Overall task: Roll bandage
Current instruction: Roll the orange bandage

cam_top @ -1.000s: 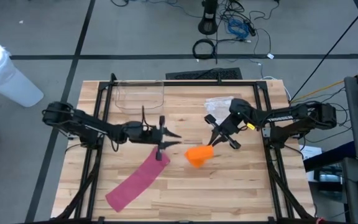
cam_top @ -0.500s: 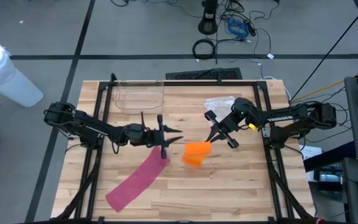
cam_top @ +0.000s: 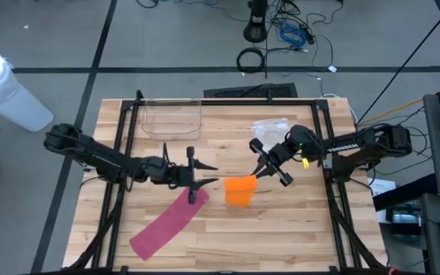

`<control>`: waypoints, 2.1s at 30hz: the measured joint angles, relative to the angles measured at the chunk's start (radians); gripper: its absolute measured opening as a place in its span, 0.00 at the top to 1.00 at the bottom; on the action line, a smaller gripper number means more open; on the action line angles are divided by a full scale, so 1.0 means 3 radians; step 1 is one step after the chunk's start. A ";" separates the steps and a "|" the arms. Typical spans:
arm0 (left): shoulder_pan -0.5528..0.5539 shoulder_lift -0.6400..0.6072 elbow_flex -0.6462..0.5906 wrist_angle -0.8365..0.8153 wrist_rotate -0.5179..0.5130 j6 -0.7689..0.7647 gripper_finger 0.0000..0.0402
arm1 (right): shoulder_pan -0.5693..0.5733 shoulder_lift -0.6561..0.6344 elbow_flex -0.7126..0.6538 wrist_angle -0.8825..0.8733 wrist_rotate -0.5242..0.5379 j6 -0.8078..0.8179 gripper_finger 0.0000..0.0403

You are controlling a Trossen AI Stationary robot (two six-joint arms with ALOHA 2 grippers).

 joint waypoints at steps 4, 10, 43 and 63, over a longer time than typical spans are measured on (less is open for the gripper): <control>-0.0078 -0.0008 0.0000 0.0000 -0.0003 0.0100 0.62 | 0.0137 -0.0001 0.0000 0.0074 0.0065 -0.0080 1.00; -0.0088 -0.0001 0.0000 0.0067 0.0247 0.0073 0.62 | 0.0266 0.0024 0.0001 0.0066 0.0297 -0.0154 1.00; -0.0043 0.0443 0.0327 0.0319 0.0333 0.0361 0.64 | 0.0279 0.0126 0.0001 0.0145 0.0279 -0.0074 1.00; -0.0165 0.0202 0.0314 0.0127 -0.0289 -0.0098 0.98 | 0.0286 -0.0007 0.0003 0.0057 0.0561 0.0039 0.69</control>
